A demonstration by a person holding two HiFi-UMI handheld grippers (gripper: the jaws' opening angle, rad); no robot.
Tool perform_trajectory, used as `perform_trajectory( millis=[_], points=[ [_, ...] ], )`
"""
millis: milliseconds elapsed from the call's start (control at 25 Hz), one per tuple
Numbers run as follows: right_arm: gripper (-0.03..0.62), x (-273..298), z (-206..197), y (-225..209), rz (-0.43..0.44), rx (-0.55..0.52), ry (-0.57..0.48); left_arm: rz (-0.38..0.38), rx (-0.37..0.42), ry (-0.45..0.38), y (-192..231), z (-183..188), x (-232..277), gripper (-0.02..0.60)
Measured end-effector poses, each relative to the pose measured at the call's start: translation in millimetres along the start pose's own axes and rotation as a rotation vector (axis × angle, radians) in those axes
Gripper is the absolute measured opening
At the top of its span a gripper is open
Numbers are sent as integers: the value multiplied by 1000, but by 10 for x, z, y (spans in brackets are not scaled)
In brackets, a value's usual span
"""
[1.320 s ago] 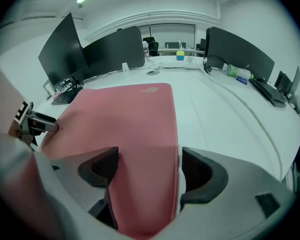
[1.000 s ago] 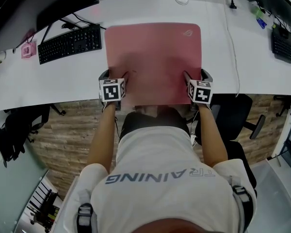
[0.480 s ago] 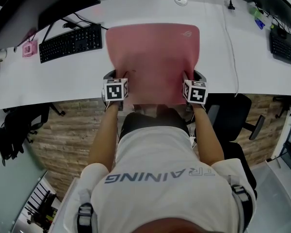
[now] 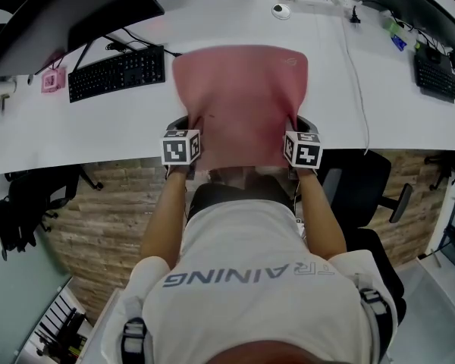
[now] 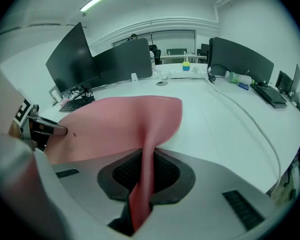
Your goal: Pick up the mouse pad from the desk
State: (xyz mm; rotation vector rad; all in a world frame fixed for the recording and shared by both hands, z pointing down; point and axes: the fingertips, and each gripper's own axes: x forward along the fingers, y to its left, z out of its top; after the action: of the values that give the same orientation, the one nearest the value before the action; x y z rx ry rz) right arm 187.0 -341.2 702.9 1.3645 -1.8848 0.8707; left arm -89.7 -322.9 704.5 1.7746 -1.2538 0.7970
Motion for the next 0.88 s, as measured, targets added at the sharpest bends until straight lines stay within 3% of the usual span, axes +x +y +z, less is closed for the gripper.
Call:
perform_trajectory(
  millis=[480,880],
  points=[
    [63,-472,588,133,-35,-16,-151,-50,5,-167,-46,550,-558,97],
    [63,-950,1169,269,-70,-56,-310,-41,77,-323,-88,1135,-1050,98]
  ],
)
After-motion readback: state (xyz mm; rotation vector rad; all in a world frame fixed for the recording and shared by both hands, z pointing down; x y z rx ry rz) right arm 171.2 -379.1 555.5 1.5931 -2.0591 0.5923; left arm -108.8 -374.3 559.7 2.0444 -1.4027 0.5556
